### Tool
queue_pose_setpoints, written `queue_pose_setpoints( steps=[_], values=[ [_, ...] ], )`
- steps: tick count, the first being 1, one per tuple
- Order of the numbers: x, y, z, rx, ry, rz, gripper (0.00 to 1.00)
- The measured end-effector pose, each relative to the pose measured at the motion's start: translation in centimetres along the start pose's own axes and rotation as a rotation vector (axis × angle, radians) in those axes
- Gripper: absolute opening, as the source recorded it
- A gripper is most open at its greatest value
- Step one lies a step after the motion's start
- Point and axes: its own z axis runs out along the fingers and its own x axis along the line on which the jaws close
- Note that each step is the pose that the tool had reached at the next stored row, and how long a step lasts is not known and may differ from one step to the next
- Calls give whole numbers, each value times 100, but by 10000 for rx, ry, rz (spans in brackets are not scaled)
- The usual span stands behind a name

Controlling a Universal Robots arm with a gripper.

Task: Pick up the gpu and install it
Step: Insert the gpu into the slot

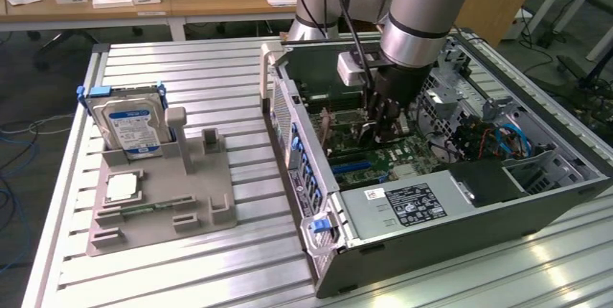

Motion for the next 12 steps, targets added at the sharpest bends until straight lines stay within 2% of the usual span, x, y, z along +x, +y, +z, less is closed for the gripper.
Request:
queue_pose_setpoints(
  steps=[12],
  values=[
    [13,22,216,-1,0,-1,28]
  ],
)
